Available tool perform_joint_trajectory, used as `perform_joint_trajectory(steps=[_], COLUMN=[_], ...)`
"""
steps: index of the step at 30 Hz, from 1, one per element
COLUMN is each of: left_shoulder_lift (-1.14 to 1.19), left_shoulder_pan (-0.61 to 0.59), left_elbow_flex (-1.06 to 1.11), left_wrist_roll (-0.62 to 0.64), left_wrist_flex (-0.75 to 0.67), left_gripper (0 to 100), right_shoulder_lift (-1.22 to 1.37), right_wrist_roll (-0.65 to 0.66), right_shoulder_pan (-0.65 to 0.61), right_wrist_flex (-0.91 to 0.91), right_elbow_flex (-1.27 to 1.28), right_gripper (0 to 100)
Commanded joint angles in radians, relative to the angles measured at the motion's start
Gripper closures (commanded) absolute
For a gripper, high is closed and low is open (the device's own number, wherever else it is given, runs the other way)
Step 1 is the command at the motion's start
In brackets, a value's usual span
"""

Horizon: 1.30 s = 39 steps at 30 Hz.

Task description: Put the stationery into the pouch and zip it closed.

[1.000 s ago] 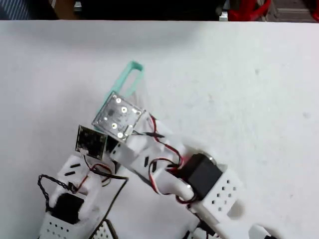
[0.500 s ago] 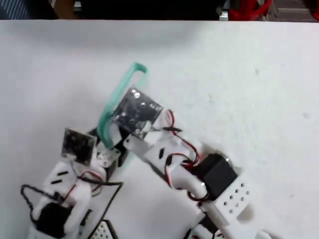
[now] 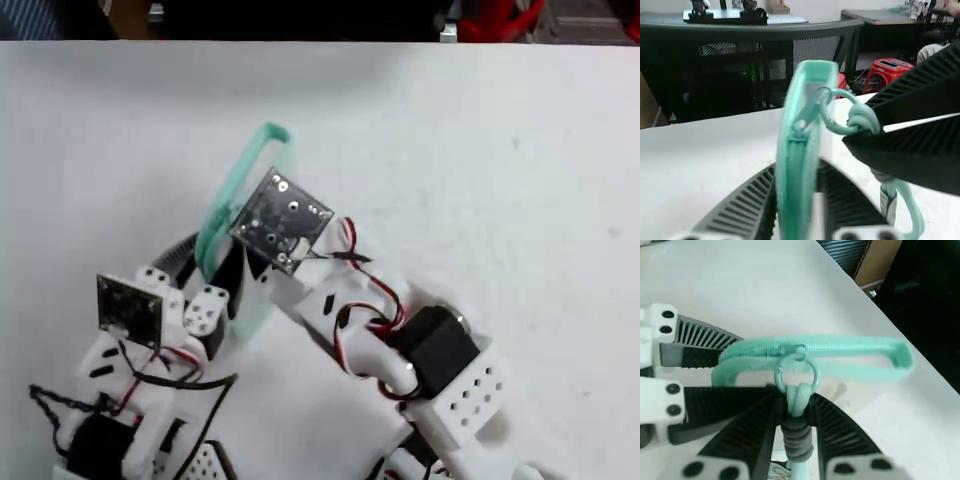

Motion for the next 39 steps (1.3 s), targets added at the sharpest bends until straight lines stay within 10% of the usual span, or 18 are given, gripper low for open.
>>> perform_joint_trajectory(steps=[1, 39], left_shoulder_lift=[-0.001, -0.001], left_shoulder_pan=[-0.002, 0.091], left_elbow_flex=[0.058, 0.052], left_wrist_roll=[-0.069, -0.078], left_wrist_flex=[-0.149, 0.041], left_gripper=[95, 98], right_shoulder_lift=[-0.028, 0.492], right_wrist_roll=[-0.002, -0.035], right_shoulder_pan=[0.007, 0.479], right_wrist_flex=[0.021, -0.156], right_elbow_flex=[-0.02, -0.588], right_gripper=[98.0, 98.0])
